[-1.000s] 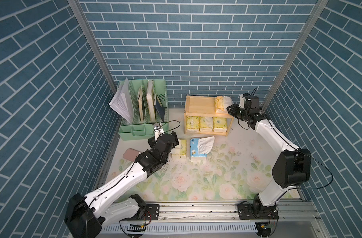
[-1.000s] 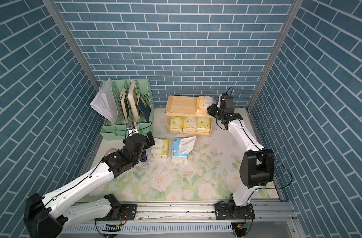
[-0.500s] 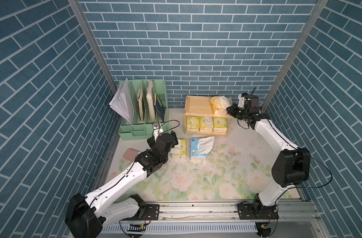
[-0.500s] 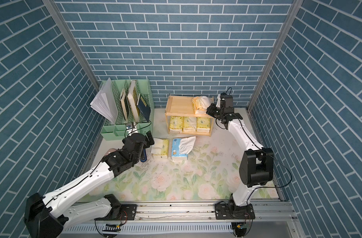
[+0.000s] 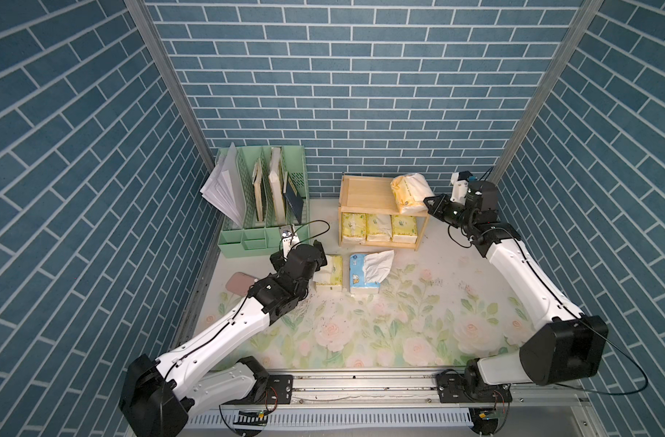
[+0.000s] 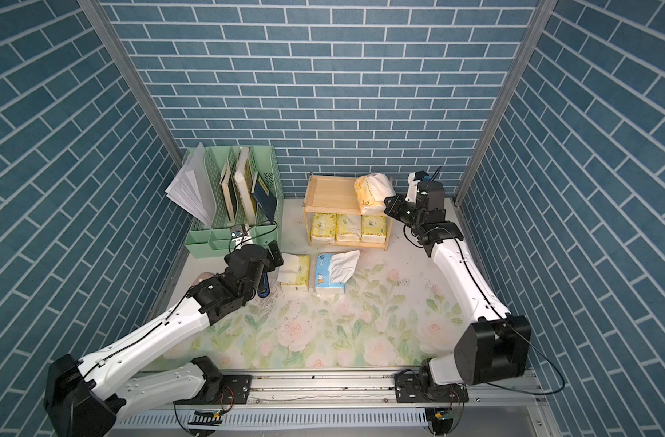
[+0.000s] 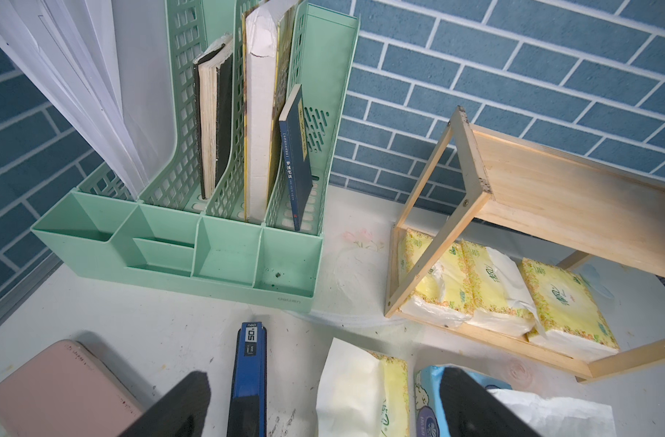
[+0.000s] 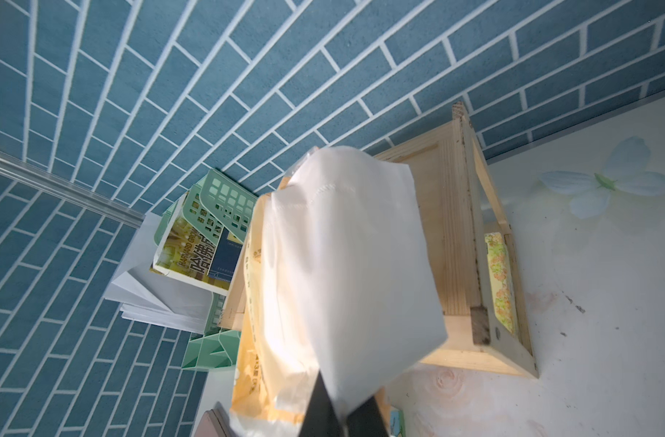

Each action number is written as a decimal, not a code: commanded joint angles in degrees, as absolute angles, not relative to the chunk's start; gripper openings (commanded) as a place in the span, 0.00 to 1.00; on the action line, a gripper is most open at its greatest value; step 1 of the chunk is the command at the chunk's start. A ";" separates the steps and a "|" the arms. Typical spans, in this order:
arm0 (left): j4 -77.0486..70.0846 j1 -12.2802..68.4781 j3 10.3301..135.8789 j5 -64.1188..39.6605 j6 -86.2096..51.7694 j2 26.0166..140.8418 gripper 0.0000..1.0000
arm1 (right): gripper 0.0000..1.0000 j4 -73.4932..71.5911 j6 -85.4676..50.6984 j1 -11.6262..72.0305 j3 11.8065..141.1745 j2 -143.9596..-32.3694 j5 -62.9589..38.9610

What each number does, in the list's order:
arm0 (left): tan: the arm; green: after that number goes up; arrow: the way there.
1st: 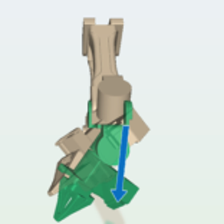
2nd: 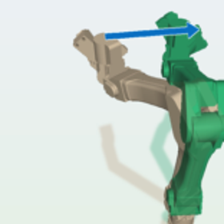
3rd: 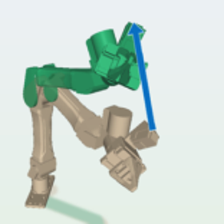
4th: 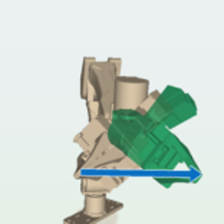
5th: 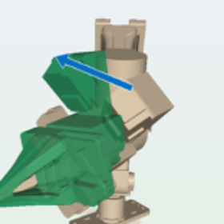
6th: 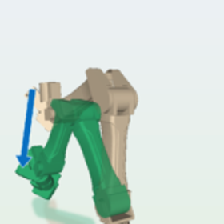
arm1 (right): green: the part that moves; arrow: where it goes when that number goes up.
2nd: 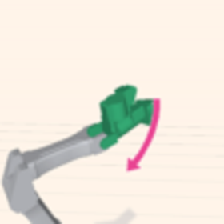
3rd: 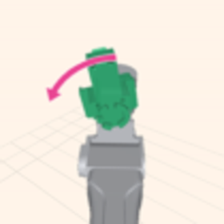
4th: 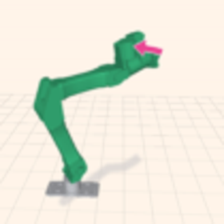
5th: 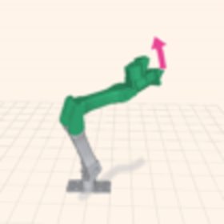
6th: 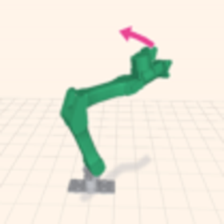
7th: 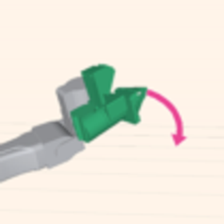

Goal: Remove the tissue boxes from the shelf
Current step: Pick up a box of tissues from the shelf, then place the box of tissues at the center of the board.

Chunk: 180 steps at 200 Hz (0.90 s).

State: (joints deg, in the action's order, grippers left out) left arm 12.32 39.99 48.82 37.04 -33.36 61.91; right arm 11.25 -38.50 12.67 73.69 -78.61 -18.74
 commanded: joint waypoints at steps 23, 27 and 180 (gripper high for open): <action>13.80 39.55 47.91 37.86 -33.42 59.68 1.00 | 0.00 10.06 -42.60 12.96 64.35 -67.74 -17.97; 13.87 39.55 47.83 37.92 -33.53 59.43 1.00 | 0.00 10.07 -42.78 12.94 63.22 -66.66 -17.72; 14.79 39.46 47.46 38.96 -36.08 57.82 1.00 | 0.00 -3.09 -56.30 13.13 25.72 -48.54 -17.23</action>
